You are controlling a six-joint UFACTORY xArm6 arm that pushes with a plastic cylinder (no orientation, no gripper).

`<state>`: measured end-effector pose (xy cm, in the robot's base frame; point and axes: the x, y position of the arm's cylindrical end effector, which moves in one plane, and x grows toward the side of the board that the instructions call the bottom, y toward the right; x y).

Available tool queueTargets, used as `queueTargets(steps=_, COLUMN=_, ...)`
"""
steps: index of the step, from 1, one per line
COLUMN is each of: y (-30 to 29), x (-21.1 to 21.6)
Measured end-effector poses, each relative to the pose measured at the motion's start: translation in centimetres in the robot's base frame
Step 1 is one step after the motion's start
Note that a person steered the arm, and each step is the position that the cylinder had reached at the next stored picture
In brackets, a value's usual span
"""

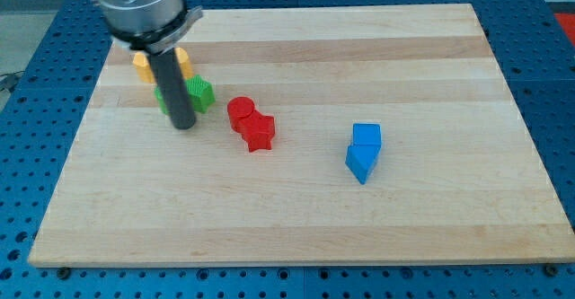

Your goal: Move the green circle close to the yellow heart

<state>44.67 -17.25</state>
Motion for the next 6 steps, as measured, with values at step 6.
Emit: queueTargets(steps=6, y=2.0, x=-4.2)
